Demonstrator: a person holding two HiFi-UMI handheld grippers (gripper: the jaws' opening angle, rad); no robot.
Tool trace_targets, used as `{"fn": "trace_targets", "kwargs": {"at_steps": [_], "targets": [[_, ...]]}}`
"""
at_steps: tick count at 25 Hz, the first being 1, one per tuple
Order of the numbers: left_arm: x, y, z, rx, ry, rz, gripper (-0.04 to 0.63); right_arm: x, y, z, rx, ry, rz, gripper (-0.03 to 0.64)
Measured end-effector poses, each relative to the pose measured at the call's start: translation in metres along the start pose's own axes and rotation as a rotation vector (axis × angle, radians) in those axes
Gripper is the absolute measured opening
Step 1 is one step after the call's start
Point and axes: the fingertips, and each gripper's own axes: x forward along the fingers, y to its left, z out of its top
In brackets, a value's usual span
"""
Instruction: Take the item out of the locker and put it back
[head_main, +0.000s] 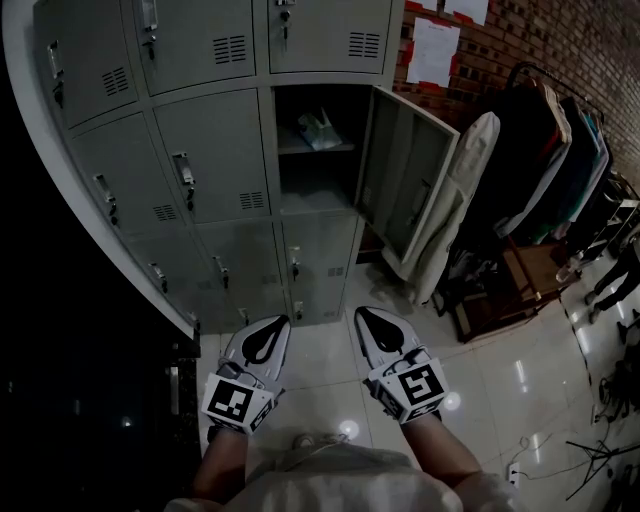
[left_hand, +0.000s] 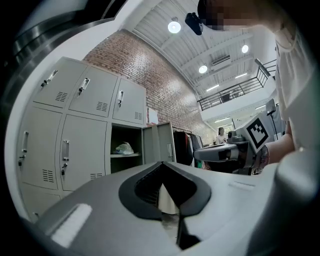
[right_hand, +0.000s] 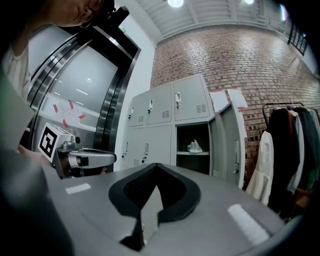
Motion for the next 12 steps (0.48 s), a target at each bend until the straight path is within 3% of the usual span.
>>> {"fn": "trace_targets", "kwargs": {"at_steps": [12], "targets": [[0.0023,-0.001,0.0,0.005,-0.003,-0.004,0.005,0.0019,-0.0025,-0.0042,-0.016,0.007,0.018,-0.002]]}}
